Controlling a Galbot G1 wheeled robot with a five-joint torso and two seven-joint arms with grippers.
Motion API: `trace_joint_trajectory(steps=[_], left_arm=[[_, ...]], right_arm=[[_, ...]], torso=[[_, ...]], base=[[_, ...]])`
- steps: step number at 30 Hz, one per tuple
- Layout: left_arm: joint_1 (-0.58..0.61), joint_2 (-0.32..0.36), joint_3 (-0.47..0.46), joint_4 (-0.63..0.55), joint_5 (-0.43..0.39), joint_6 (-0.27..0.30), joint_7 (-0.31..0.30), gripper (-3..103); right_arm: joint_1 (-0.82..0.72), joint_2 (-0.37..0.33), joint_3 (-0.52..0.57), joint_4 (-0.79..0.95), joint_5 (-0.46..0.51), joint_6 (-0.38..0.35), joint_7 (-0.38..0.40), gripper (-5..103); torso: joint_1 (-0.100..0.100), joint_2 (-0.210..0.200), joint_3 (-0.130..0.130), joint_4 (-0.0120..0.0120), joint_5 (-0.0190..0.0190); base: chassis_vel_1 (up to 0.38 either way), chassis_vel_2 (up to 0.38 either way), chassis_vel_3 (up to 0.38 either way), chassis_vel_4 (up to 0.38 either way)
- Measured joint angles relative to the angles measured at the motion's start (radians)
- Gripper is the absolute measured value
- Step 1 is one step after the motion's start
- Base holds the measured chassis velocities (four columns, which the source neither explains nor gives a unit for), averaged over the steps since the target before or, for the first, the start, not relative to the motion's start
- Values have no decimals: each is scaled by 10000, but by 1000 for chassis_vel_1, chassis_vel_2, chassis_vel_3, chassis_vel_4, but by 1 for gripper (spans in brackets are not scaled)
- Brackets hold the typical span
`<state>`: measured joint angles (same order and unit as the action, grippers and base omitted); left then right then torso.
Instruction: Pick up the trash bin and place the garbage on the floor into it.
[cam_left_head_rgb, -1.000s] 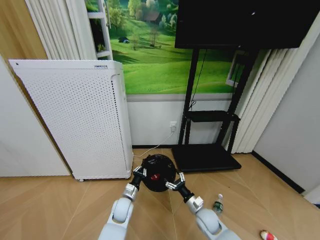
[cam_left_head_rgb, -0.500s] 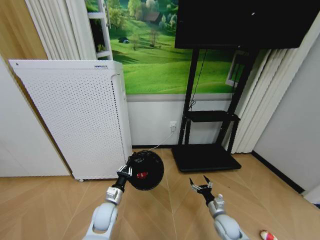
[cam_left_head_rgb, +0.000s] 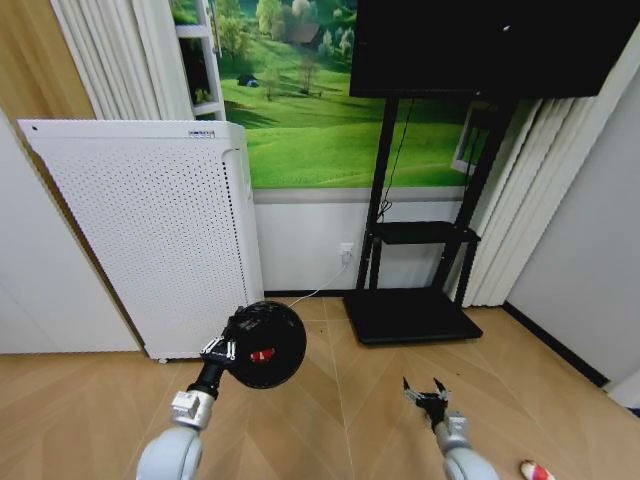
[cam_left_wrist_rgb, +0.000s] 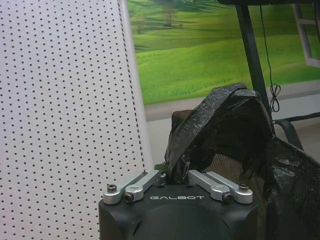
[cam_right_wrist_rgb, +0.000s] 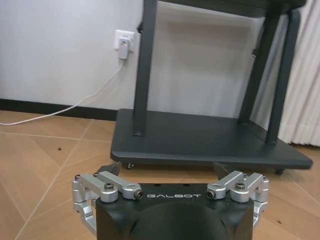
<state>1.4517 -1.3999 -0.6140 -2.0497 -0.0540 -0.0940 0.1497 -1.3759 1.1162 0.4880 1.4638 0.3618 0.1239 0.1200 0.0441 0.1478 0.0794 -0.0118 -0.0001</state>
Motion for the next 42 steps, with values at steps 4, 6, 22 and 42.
trace_joint_trajectory(steps=[4, 6, 22, 42], left_arm=[[113, -21, -102, -27, -16, -13, 0, 7], [135, -34, -108, -27, -15, -27, 0, 7], [116, -130, -30, 142, 113, -125, 3, 7], [-22, -147, 83, 535, 187, -215, -3, 7]], right_arm=[[-21, 24, 47, -268, -363, 416, -387, 100], [9, 35, 39, -385, -469, 541, -526, 100], [1023, -12, -618, -1761, -1212, 937, -379, 100], [1206, -86, -1923, -3686, 46, -1165, 1050, 100]], torso=[[0, 0, 0, 0, 1], [0, 0, 0, -1, 0], [5, -1, 6, -1, 1], [0, 0, 1, 0, 2]], base=[[0, 0, 0, 0], [0, 0, 0, 0], [-191, 12, 180, -5], [16, 0, -24, 1]])
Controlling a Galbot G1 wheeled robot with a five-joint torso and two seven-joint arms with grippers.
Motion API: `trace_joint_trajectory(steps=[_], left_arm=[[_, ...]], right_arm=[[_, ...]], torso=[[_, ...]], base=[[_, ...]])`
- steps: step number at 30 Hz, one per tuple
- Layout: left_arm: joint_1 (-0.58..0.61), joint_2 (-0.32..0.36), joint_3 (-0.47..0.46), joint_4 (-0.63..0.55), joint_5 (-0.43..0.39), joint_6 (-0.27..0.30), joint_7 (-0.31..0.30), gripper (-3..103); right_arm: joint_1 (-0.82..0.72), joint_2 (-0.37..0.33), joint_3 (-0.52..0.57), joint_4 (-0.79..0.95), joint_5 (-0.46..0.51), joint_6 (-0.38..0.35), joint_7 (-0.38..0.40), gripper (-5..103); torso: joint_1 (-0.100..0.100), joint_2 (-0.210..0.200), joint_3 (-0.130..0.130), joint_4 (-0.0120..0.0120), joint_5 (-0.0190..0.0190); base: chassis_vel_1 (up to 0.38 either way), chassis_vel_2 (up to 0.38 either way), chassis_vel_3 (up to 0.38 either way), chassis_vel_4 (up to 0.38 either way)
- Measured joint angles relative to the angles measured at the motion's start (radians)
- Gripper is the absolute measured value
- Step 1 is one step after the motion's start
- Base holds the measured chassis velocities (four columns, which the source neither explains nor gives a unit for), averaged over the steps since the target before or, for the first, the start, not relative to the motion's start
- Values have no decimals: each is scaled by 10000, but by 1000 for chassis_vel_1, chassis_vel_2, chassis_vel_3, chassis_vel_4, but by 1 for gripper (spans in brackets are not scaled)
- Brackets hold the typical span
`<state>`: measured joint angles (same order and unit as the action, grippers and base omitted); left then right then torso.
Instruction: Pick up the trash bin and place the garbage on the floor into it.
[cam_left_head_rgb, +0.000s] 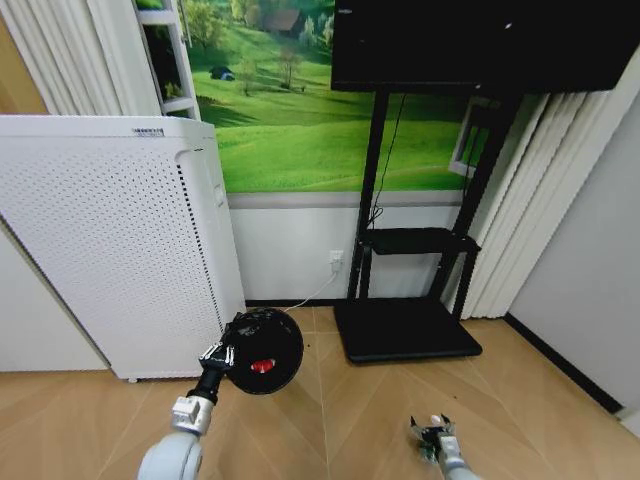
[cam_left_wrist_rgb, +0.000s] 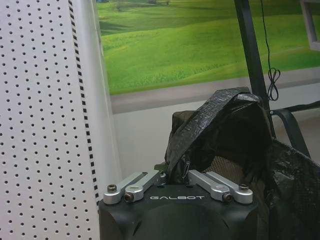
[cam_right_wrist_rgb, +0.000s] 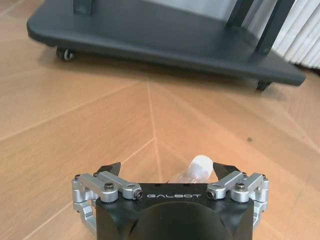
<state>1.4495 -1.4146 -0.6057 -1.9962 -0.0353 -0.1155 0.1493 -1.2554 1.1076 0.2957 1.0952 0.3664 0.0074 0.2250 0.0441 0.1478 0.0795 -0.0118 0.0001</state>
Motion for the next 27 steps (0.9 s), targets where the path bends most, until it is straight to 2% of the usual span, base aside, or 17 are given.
trace_joint_trajectory(steps=[14, 27], left_arm=[[-59, -29, 7, 290, 103, -159, 13, 7], [-93, -43, 41, 339, 157, -188, 11, 7]], right_arm=[[971, 518, -165, -1408, -355, 40, 351, 100], [1033, 792, 66, -1995, -865, -10, 556, 100]], torso=[[1, 0, 0, 1, -1], [1, 0, 0, 0, 0]], base=[[0, 0, 0, 0], [0, 0, 0, 0]])
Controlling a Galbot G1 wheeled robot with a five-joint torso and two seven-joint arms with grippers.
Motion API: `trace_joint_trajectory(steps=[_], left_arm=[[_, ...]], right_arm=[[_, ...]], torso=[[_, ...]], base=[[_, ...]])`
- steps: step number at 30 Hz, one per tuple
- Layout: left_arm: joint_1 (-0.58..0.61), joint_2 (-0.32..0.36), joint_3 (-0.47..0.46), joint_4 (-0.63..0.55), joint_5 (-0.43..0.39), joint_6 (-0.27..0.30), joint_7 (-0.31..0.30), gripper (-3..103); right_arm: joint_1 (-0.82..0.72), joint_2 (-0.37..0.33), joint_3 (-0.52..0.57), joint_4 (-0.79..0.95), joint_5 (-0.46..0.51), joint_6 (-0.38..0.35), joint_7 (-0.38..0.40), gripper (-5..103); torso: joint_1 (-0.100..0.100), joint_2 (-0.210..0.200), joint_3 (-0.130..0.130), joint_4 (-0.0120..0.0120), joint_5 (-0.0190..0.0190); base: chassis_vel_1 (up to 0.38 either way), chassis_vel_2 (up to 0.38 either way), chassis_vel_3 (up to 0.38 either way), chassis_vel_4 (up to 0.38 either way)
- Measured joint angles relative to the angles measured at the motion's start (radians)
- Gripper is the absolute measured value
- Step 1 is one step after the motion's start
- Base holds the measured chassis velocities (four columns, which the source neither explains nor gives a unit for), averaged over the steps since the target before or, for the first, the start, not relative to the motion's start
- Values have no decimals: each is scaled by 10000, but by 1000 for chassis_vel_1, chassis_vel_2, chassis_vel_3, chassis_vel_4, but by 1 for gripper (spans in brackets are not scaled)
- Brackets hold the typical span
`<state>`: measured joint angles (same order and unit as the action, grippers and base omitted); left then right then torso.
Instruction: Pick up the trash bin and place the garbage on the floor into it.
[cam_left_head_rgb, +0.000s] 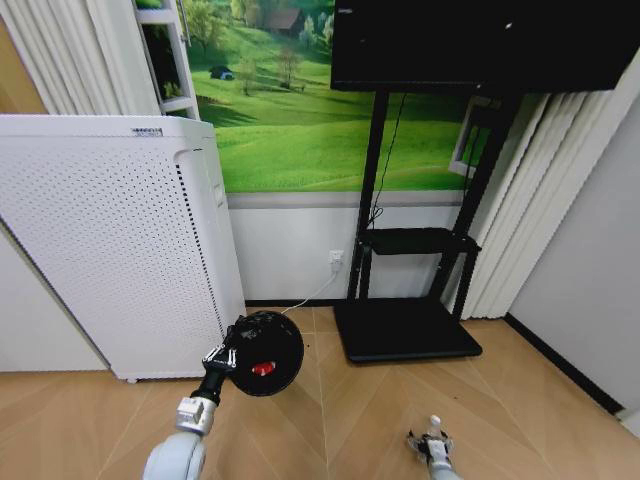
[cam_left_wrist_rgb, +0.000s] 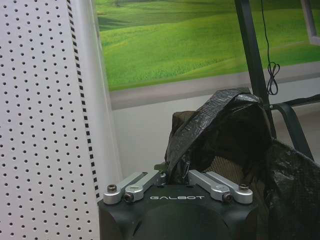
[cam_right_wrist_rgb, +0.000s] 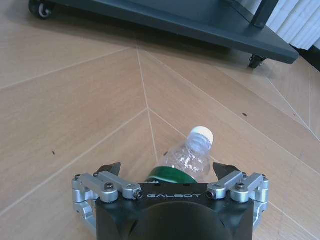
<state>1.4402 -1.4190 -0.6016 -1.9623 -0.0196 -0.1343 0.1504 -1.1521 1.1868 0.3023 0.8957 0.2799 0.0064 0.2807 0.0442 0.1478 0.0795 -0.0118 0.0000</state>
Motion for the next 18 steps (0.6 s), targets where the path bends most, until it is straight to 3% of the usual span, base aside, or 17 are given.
trace_joint_trajectory(steps=[5, 8, 11, 15, 18], left_arm=[[-1, 8, 9, 11, 6, 0, -1, 7], [3, 18, 10, 30, 8, -8, -2, 7], [2, 38, 11, 48, 8, -24, -4, 7], [-2, 50, 16, 50, 9, -28, -5, 7], [0, 62, 21, 50, 8, -30, -7, 7]], right_arm=[[70, 57, 61, -209, -103, -76, 139, 103], [71, 49, 76, -266, -203, -109, 156, 96], [66, 49, 81, -283, -274, -25, 127, 81], [68, 74, 80, -285, -290, 49, 125, 70], [49, 88, 66, -264, -318, 104, 128, 54]], torso=[[0, 0, 0, 0, 1], [0, 0, 0, 0, 0], [0, 0, 0, 0, -1], [0, 0, 0, 0, 0], [0, 0, 0, 0, -1]], base=[[0, 0, 0, 0], [0, 0, 0, 0], [0, 0, 0, 0], [0, 0, 0, 0], [0, 0, 0, 0]])
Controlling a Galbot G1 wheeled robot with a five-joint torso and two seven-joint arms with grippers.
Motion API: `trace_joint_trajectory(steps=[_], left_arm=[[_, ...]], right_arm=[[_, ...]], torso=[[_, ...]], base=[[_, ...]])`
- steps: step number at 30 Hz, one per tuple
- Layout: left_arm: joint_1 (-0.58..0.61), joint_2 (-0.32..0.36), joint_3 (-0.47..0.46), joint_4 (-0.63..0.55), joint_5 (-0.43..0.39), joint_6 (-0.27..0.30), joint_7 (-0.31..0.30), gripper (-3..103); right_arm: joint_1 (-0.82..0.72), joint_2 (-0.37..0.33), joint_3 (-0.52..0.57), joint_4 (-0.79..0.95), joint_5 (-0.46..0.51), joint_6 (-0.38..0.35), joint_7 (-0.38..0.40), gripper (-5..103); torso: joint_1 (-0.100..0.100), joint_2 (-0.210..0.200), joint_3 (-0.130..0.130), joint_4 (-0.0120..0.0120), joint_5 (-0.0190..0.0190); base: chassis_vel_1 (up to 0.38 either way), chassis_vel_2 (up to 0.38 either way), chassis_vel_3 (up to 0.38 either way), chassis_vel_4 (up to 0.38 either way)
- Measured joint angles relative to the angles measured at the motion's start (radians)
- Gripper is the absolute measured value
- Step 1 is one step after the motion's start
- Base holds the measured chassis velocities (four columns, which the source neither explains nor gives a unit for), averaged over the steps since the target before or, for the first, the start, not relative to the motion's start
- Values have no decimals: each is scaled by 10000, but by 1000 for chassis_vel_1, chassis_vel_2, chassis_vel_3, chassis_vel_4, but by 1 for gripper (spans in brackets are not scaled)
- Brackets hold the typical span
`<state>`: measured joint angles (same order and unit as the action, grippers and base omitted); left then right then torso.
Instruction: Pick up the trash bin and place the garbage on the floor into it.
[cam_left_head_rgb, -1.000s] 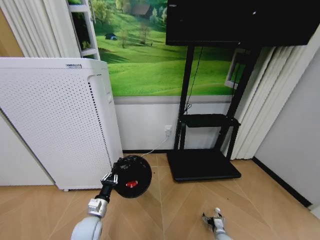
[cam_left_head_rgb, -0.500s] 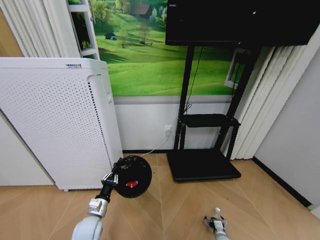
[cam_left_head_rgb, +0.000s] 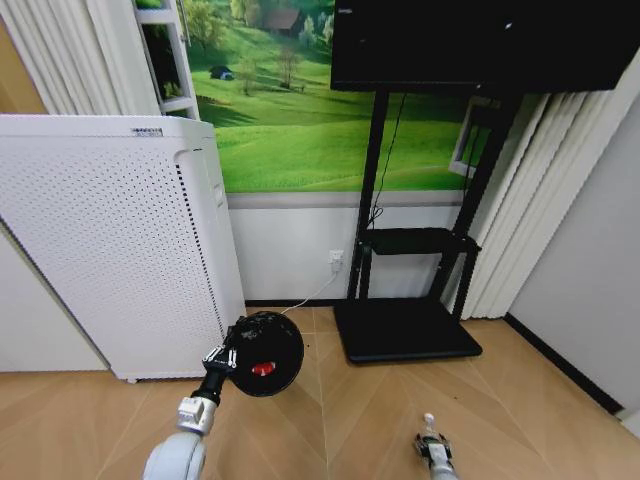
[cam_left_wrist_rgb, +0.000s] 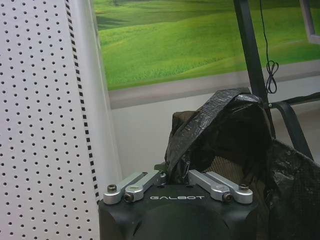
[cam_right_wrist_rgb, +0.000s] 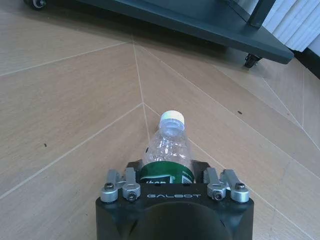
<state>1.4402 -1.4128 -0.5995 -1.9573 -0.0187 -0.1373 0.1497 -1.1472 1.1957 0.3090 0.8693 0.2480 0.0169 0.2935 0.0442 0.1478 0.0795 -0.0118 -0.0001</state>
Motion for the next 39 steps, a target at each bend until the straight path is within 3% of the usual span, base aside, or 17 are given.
trace_joint_trajectory(steps=[12, 15, 19, 22, 24, 27, 28, 30, 34, 36, 39], left_arm=[[11, -8, 43, -32, -1, -27, -3, 7], [-1, -9, 74, -41, -1, -27, -12, 7], [-66, -32, 191, -66, 34, -27, -31, 7], [-121, -49, 262, -68, 58, -6, -47, 7], [-175, -51, 308, -55, 69, 22, -110, 7], [-283, -17, 372, 42, 70, 64, -204, 7], [-283, -17, 372, 42, 70, 64, -204, 7], [-353, 11, 443, 68, 69, 73, -218, 7], [-416, -12, 537, 72, 72, 80, -260, 7], [-494, -116, 723, 77, 117, 96, -327, 7], [-554, -203, 912, 81, 214, 119, -348, 7]], right_arm=[[-471, -358, 55, 770, 192, -9, -6, 24], [-672, -548, 114, 1223, 395, -85, 25, 24], [-1442, -1291, 417, 3237, 1177, -552, 192, 24], [-1935, -1586, 745, 4469, 1185, -653, 230, 24], [-2294, -1688, 1103, 5206, 665, -362, 26, 24], [-3038, -1835, 1743, 6619, -617, 1244, -1179, 24], [-3038, -1835, 1743, 6619, -617, 1244, -1179, 24], [-3646, -1973, 1932, 7750, -803, 2389, -2208, 24], [-4013, -2018, 2015, 8405, -972, 3117, -2837, 24], [-4211, -1995, 2021, 8945, -1103, 4014, -3567, 24], [-4264, -1981, 1960, 9326, -973, 4603, -4199, 24]], torso=[[0, 0, 0, -1, 4], [0, 0, 0, 0, 3], [0, 0, 0, -1, -1], [0, 0, 0, 0, 2], [0, -1, 0, -1, 1], [0, 0, 0, -1, 0], [0, 0, 0, -1, 0], [0, 0, 0, 1, 0], [0, 0, 0, -1, -1], [0, 0, 0, -1, 2], [0, 0, 0, 0, 2]], base=[[0, 0, 0, 0], [0, 0, 0, 0], [0, 0, 0, 0], [0, 0, 0, 0], [0, 0, 0, 0], [0, 0, 0, 0], [0, 0, 0, 0], [0, 0, 0, 0], [0, 0, 0, 0], [0, 0, 0, 0], [0, 0, 0, 0]])
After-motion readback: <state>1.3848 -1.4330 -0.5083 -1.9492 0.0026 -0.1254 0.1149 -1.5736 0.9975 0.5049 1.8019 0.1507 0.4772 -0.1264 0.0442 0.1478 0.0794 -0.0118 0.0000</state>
